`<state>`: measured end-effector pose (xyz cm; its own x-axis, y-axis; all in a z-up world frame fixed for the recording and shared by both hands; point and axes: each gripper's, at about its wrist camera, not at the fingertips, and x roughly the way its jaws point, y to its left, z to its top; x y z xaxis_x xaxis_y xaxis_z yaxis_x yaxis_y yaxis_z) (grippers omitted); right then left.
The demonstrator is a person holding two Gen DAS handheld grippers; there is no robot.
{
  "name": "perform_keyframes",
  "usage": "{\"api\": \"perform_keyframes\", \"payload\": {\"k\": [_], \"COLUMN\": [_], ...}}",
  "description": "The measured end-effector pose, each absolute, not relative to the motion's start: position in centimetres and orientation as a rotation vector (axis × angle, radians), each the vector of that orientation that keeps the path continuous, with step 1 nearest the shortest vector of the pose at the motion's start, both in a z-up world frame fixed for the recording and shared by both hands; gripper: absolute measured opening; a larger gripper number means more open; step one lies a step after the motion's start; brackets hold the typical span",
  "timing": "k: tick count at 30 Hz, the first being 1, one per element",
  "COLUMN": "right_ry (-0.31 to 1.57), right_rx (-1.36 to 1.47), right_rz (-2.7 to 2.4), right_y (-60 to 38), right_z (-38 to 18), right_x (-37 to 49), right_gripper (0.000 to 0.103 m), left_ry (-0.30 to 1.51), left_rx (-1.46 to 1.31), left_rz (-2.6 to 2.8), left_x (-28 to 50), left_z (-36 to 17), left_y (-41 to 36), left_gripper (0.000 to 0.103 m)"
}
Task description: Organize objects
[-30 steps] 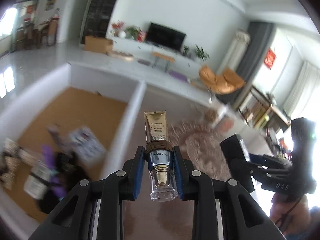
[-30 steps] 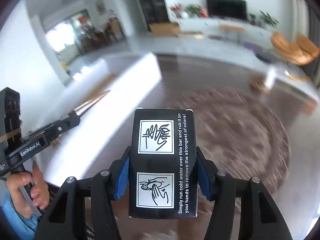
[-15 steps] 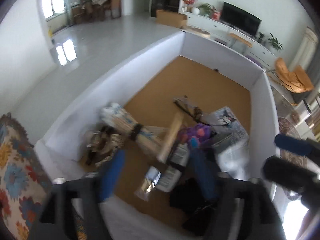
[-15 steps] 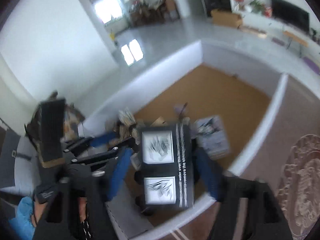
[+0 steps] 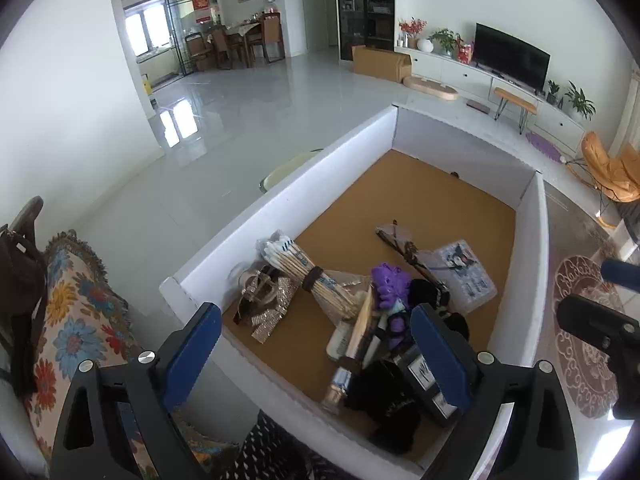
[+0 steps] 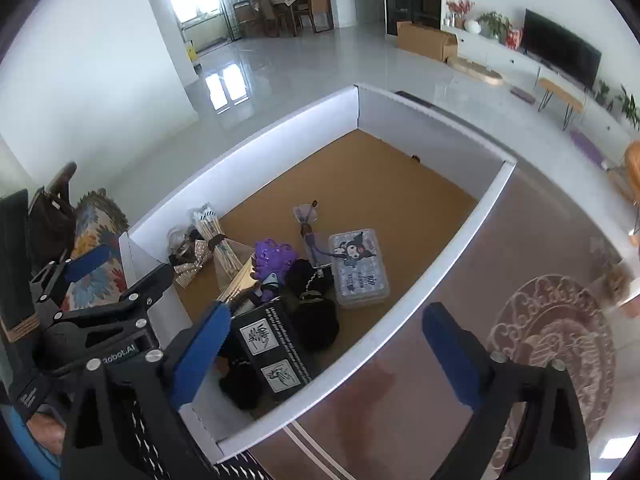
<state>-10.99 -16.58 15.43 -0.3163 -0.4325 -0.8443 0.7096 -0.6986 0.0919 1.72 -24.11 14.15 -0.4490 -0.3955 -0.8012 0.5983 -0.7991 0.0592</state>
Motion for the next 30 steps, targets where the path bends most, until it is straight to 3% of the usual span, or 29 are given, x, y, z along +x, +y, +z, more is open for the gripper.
{"api": "perform_keyframes", "payload": {"k": [7,30], "right_ry": [0.474,0.484], "right_rx": [1.158,1.161], "right_rz": [-2.093,-2.096], "right_y": [-16.4,-17.0], "right_z": [16.6,15.7], "right_x": [-9.9,-10.5], "right_gripper": [0.099,0.099], "left_ry": [0.308,0.326], "left_rx": [1.129,1.034], "left_rz": [-2.280,-2.316], "left_x": [2.6,2.7], "left_z": [15.6,16.4], "left_y": [-23.2,-23.1], "left_gripper": [0.096,0.096]}}
